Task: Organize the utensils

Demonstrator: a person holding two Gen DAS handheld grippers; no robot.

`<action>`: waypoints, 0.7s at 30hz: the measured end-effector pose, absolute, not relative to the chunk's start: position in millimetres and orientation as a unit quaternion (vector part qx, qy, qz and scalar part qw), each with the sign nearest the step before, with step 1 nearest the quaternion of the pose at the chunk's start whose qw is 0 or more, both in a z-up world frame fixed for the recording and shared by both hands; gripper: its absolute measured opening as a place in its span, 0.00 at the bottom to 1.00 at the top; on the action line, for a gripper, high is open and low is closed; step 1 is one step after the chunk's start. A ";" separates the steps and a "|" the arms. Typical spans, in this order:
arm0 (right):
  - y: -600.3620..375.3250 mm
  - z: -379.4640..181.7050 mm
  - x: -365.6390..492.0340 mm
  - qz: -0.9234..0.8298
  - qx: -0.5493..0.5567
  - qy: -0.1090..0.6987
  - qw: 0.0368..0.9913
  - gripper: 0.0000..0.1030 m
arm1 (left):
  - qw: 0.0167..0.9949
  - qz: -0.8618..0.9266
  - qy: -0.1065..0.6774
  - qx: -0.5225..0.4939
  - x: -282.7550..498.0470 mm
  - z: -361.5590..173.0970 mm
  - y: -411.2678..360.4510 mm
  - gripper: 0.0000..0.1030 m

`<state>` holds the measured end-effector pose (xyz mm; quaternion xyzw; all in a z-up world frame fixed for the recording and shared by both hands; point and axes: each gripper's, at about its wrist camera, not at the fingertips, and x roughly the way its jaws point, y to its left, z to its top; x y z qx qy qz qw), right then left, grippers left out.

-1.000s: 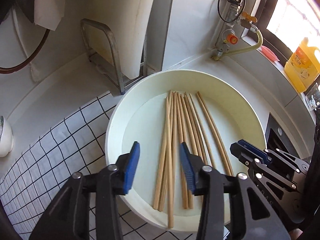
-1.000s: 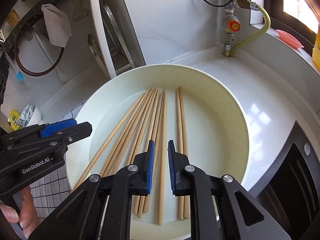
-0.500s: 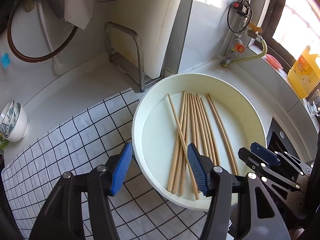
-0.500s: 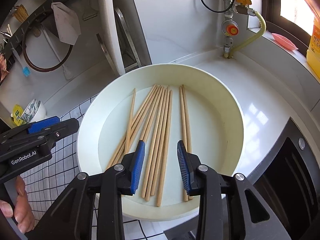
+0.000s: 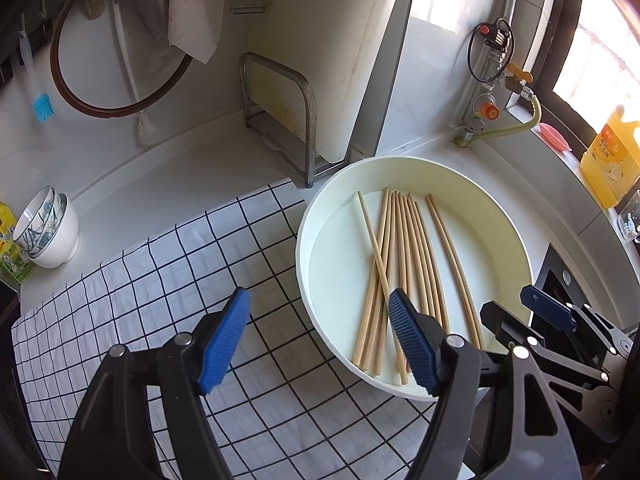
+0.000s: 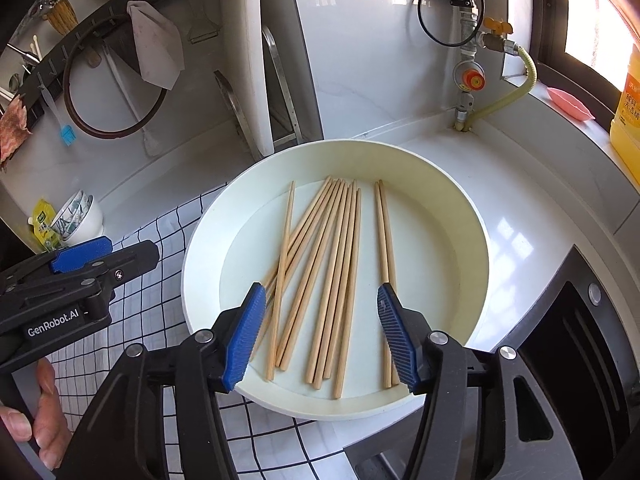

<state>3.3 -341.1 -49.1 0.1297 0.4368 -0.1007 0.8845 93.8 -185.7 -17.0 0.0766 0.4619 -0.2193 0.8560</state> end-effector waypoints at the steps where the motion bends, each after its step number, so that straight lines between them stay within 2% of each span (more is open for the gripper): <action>1: -340.2 -48.8 2.7 -0.103 0.129 0.437 0.884 0.54 | 0.857 -0.218 0.461 0.076 93.3 -16.3 -184.5 0.71; 21: -336.5 -42.2 -1.9 -0.113 0.130 0.438 0.882 0.58 | 0.866 -0.203 0.451 0.080 88.6 -5.7 -174.6 0.84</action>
